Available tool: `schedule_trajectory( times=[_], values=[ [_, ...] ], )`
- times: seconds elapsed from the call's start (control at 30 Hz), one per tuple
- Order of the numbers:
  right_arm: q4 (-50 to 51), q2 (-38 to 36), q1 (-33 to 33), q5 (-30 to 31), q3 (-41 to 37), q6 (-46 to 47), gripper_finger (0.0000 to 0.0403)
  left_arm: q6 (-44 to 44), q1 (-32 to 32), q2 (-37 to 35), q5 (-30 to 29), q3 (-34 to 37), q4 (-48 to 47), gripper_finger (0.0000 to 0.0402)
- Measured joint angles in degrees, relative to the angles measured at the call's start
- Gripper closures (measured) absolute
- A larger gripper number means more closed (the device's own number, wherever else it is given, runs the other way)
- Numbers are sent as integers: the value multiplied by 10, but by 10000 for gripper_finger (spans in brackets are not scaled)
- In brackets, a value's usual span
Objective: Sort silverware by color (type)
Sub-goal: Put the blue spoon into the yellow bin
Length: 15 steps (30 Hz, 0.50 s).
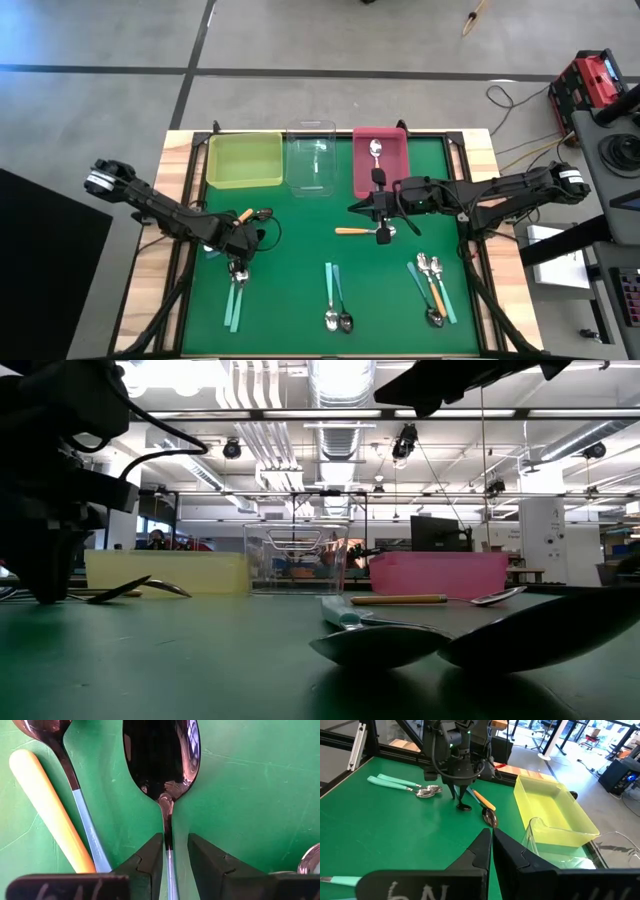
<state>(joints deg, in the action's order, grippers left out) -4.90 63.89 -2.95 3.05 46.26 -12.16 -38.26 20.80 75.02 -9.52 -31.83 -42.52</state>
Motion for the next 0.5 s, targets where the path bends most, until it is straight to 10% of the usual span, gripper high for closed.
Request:
schedule_trajectory(
  times=[0.5],
  values=[
    [0, 0, 0, 0, 0, 0, 394, -4, 0, 0, 4, -1, -2, 398]
  ],
)
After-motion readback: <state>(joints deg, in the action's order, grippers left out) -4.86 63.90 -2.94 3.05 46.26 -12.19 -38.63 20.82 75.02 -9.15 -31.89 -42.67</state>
